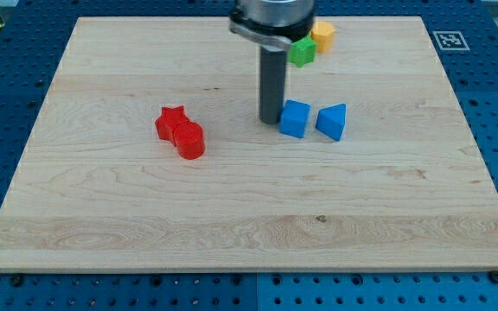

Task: Slide green star along with green circle a bit left

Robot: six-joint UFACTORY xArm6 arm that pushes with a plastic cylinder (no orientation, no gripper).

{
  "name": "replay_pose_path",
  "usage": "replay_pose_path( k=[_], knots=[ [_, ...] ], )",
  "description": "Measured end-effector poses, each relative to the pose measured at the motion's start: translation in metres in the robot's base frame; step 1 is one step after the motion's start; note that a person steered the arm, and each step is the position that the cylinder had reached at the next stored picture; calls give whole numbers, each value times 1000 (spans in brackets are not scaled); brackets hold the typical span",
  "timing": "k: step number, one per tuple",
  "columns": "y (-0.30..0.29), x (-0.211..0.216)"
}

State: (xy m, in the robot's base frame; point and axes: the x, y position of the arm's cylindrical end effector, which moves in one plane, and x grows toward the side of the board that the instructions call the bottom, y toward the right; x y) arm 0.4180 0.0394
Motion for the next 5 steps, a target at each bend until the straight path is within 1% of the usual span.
replay_pose_path(
  k=[1,2,3,4,5],
  knots=[
    [17,0],
    [17,-3],
    [17,-53],
    [39,-95],
    [76,-116]
  ],
)
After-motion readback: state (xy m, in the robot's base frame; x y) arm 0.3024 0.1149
